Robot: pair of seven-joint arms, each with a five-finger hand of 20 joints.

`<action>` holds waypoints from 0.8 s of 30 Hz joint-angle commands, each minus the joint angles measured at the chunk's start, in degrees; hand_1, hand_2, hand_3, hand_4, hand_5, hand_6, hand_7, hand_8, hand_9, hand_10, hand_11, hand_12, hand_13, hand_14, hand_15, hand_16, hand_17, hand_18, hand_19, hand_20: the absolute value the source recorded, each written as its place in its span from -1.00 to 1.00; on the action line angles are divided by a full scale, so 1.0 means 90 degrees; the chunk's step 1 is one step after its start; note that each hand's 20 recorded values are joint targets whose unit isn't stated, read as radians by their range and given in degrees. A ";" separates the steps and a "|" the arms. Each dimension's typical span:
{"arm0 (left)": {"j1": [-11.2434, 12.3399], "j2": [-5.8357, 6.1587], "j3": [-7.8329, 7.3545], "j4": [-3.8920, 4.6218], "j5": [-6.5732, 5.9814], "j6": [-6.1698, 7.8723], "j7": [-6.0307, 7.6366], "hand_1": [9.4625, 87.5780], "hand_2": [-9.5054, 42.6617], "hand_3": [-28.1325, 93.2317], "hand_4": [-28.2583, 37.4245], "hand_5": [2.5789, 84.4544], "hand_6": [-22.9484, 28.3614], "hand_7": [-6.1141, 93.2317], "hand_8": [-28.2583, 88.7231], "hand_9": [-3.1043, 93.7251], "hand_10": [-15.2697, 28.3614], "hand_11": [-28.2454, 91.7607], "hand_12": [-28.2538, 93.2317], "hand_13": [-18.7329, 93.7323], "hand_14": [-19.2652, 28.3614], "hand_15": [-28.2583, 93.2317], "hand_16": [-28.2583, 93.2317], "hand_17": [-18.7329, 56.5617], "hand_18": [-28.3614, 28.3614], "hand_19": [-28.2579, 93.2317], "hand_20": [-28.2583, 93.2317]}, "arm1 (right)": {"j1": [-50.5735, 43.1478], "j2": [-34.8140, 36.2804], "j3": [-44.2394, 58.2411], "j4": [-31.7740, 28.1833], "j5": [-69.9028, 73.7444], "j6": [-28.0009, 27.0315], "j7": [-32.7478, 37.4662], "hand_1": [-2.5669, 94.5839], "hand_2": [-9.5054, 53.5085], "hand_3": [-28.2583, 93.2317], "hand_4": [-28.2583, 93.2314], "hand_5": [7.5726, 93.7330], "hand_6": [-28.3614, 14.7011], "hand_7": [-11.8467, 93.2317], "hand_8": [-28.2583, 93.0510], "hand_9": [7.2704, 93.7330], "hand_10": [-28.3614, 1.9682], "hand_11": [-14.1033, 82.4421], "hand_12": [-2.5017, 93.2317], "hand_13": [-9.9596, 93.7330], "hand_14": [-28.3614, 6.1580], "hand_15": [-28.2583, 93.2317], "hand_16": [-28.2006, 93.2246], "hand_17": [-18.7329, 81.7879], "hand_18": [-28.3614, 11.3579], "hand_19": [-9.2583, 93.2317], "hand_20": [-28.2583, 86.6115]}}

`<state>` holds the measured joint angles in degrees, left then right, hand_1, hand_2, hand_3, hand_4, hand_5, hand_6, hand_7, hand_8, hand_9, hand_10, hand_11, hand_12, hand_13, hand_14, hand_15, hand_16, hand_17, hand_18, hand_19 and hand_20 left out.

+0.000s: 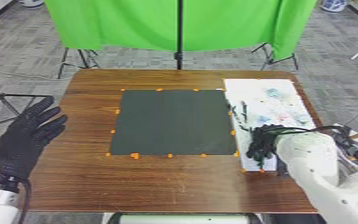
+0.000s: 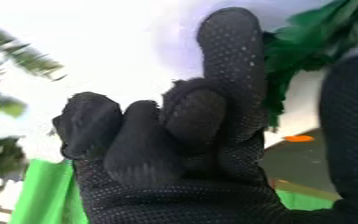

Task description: Arrange flowers

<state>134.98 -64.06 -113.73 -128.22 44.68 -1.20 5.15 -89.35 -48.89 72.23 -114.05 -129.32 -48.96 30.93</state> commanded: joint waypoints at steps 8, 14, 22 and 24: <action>0.0118 -0.0087 -0.0042 0.0005 0.0032 0.0075 -0.0105 -0.60 -0.92 0.59 -1.00 -0.35 -0.08 -0.42 -0.71 -0.44 0.17 -0.19 -0.28 -0.29 0.39 -0.07 -0.52 -0.76 0.81 0.19 -0.45 | -0.1360 -0.0464 0.0537 0.0261 0.1030 0.1076 0.0367 -0.27 -0.84 0.97 -0.83 0.76 0.25 0.68 -0.74 1.00 0.31 0.33 -0.48 0.96 0.43 0.63 -0.05 0.44 -0.59 1.00 0.40; 0.0056 -0.0091 -0.0041 0.0024 0.0019 0.0097 -0.0071 -0.59 -0.92 0.59 -0.98 -0.35 -0.09 -0.42 -0.71 -0.44 0.17 -0.19 -0.28 -0.29 0.39 -0.07 -0.52 -0.76 0.81 0.19 -0.45 | -0.1415 -0.0525 0.0804 -0.0071 0.1144 0.0942 0.0889 -0.28 -0.83 0.97 -0.83 0.81 0.26 0.70 -0.72 1.00 0.36 0.51 -0.51 0.97 0.38 0.76 -0.07 0.50 -0.66 1.00 0.54; 0.0099 -0.0095 -0.0072 -0.0001 0.0011 0.0128 -0.0050 -0.58 -0.92 0.59 -0.98 -0.35 -0.08 -0.41 -0.71 -0.45 0.16 -0.18 -0.28 -0.29 0.39 -0.06 -0.52 -0.76 0.81 0.20 -0.44 | -0.1289 -0.0562 0.1421 -0.0588 0.2333 0.0610 0.1777 -0.28 -0.81 0.97 -0.80 0.84 0.29 0.69 -0.71 1.00 0.39 0.57 -0.54 1.00 0.43 0.78 -0.07 0.56 -0.66 1.00 0.56; 0.0125 -0.0090 -0.0088 -0.0008 0.0010 0.0151 -0.0019 -0.59 -0.91 0.59 -0.98 -0.35 -0.08 -0.41 -0.71 -0.45 0.16 -0.18 -0.28 -0.29 0.39 -0.06 -0.52 -0.76 0.81 0.20 -0.44 | -0.1270 -0.0548 0.1609 -0.0726 0.2636 0.0584 0.1882 -0.28 -0.81 0.96 -0.79 0.84 0.28 0.69 -0.71 1.00 0.39 0.57 -0.54 1.00 0.43 0.78 -0.07 0.56 -0.66 1.00 0.57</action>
<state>135.14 -64.45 -114.02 -128.24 44.78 -0.77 4.88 -99.16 -54.30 82.68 -118.70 -112.32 -42.39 45.25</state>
